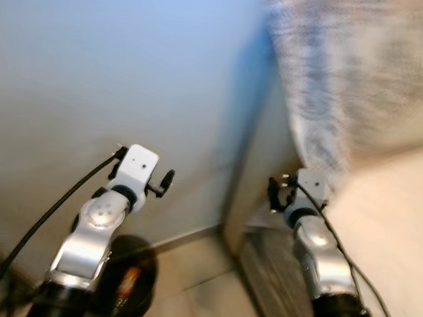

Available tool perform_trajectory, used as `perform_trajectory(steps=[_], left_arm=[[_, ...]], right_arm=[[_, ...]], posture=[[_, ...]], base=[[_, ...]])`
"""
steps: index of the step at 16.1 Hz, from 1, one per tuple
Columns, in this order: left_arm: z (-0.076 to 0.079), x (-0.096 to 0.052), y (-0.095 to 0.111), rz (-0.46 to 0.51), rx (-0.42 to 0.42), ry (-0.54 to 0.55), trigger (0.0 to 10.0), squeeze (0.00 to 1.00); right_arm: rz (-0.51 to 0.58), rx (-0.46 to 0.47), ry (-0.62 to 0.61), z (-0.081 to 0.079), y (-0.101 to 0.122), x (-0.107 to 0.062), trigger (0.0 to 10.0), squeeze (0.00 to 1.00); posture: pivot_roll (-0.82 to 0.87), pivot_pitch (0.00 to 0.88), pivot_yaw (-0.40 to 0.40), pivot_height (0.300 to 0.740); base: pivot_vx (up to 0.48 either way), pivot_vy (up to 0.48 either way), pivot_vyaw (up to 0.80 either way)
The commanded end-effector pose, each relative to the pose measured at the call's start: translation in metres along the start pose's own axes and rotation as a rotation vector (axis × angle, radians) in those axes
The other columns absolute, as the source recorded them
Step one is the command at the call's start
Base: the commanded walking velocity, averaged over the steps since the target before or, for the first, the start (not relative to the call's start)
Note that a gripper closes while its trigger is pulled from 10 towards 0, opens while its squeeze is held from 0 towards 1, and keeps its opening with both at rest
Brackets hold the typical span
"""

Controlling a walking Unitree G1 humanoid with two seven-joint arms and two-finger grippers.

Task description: Clean up the room

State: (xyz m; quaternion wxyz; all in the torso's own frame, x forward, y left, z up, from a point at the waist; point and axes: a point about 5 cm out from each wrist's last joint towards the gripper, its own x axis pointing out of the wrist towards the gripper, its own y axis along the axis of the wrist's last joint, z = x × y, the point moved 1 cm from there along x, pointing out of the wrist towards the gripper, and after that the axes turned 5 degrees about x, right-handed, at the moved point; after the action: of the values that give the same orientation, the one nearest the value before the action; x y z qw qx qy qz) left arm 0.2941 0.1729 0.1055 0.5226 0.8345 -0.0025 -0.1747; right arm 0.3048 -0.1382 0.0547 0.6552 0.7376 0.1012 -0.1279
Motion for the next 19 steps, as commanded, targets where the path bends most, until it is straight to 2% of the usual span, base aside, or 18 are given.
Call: perform_trajectory(steps=[1,3,6,7,11,17,19], left_arm=[[0.0,0.002,0.005,0.017,-0.008,-0.002,10.0,0.0],[-0.002,0.002,0.005,0.02,-0.015,0.004,10.0,0.0],[-0.003,0.002,0.006,0.033,-0.021,0.01,10.0,0.0],[-0.005,0.001,0.007,0.055,-0.056,0.023,10.0,0.0],[-0.012,0.002,0.012,0.101,-0.088,0.081,10.0,0.0],[-0.011,0.003,0.01,0.091,-0.076,0.079,10.0,0.0],[-0.011,0.003,0.01,0.092,-0.076,0.081,10.0,0.0]], right_arm=[[-0.008,0.008,-0.011,0.003,0.001,0.001,10.0,1.0],[-0.015,0.043,-0.03,0.005,0.002,0.003,10.0,1.0],[-0.013,0.042,-0.033,0.005,0.002,0.003,10.0,1.0],[-0.008,0.041,-0.034,0.004,0.004,0.004,10.0,1.0],[0.013,0.025,-0.038,0.005,0.01,0.004,10.0,1.0],[0.016,0.014,-0.049,0.008,0.012,0.005,10.0,1.0],[0.018,0.014,-0.049,0.008,0.013,0.005,10.0,1.0]], posture=[[0.02,0.0,-0.006,0.74],[0.02,0.0,-0.004,0.74],[0.02,0.0,-0.003,0.74],[0.01,0.0,-0.002,0.74],[0.0,0.0,0.003,0.74],[-0.01,0.0,-0.003,0.74],[0.0,0.0,-0.003,0.74]], base=[[0.0,0.0,-0.8],[0.0,0.0,-0.8],[0.0,0.0,-0.8],[0.0,0.0,-0.8],[0.0,0.0,-0.8],[0.0,0.0,-0.8],[0.0,-0.296,-0.8]])
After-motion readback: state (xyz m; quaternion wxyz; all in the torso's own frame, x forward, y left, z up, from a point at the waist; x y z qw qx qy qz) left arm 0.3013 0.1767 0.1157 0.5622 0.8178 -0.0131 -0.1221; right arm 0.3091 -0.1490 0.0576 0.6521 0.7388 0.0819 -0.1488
